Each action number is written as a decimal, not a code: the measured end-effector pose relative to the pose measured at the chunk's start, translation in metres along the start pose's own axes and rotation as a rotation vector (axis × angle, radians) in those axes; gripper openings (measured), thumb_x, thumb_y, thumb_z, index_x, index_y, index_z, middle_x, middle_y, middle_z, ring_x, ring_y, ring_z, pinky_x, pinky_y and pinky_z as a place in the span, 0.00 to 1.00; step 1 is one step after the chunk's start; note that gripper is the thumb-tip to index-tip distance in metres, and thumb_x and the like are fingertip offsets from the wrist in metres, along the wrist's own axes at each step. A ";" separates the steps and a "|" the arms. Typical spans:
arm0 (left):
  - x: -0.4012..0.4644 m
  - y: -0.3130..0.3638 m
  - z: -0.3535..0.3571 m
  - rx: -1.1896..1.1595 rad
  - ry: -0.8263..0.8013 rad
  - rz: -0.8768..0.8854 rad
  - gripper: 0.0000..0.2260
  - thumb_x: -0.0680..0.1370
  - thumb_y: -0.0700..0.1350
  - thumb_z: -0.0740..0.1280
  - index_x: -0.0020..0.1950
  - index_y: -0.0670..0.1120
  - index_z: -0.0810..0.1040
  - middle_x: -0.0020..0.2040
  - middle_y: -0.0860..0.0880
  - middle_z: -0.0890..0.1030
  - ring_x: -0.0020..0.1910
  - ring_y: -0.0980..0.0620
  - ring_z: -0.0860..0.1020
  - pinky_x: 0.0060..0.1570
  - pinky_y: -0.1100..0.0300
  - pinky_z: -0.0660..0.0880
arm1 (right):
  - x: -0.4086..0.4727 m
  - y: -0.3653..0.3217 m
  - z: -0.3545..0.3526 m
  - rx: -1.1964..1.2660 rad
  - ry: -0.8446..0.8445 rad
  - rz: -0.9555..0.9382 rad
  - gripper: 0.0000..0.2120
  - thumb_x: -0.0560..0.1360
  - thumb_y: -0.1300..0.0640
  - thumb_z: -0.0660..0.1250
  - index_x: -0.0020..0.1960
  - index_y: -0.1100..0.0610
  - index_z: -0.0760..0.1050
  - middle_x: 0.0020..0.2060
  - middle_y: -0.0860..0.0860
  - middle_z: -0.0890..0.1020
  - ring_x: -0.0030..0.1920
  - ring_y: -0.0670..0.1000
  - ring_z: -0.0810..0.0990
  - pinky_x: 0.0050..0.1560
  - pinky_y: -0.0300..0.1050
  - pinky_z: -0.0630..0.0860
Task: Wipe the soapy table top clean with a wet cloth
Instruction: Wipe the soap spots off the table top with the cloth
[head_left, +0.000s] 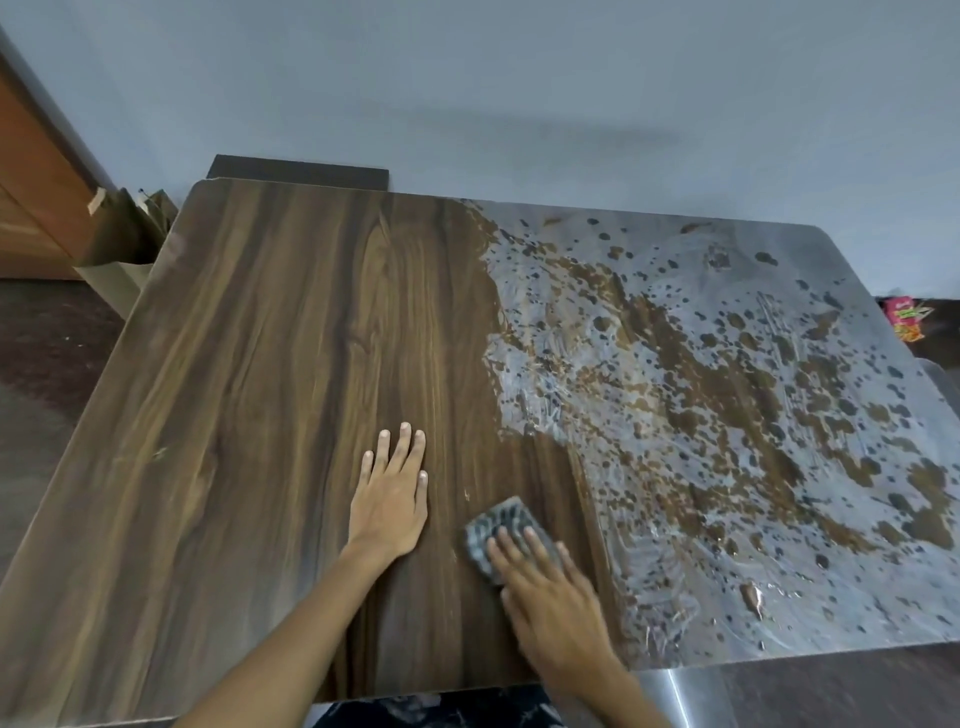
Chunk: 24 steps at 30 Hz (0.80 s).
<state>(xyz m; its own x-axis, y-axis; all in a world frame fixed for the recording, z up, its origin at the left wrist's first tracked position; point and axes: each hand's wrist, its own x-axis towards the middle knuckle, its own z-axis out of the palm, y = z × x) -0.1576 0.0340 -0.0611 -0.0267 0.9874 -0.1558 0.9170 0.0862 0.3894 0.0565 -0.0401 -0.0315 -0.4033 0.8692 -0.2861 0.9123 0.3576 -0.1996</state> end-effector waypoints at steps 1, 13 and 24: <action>0.004 0.001 -0.001 -0.007 0.004 -0.004 0.23 0.82 0.47 0.48 0.76 0.46 0.47 0.77 0.50 0.46 0.75 0.48 0.42 0.72 0.54 0.42 | 0.007 0.014 -0.004 -0.043 0.014 0.048 0.24 0.77 0.46 0.52 0.72 0.46 0.61 0.70 0.43 0.67 0.71 0.48 0.63 0.68 0.50 0.53; 0.038 0.004 -0.004 -0.074 0.022 -0.005 0.22 0.82 0.44 0.50 0.76 0.43 0.50 0.77 0.47 0.48 0.76 0.48 0.45 0.72 0.55 0.44 | 0.114 -0.008 -0.023 0.039 0.062 -0.068 0.24 0.81 0.52 0.47 0.76 0.48 0.49 0.75 0.45 0.51 0.75 0.50 0.44 0.75 0.52 0.41; 0.054 0.005 -0.009 -0.059 -0.005 -0.018 0.23 0.82 0.46 0.49 0.76 0.44 0.48 0.77 0.47 0.46 0.75 0.48 0.43 0.72 0.55 0.45 | 0.178 0.076 -0.066 0.014 0.091 0.207 0.24 0.82 0.52 0.43 0.77 0.54 0.44 0.77 0.51 0.48 0.76 0.54 0.43 0.74 0.52 0.41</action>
<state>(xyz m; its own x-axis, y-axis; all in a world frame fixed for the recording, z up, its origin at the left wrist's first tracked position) -0.1585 0.0893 -0.0591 -0.0406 0.9850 -0.1678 0.8914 0.1115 0.4393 0.0590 0.1643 -0.0354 -0.1988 0.9511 -0.2366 0.9736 0.1639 -0.1589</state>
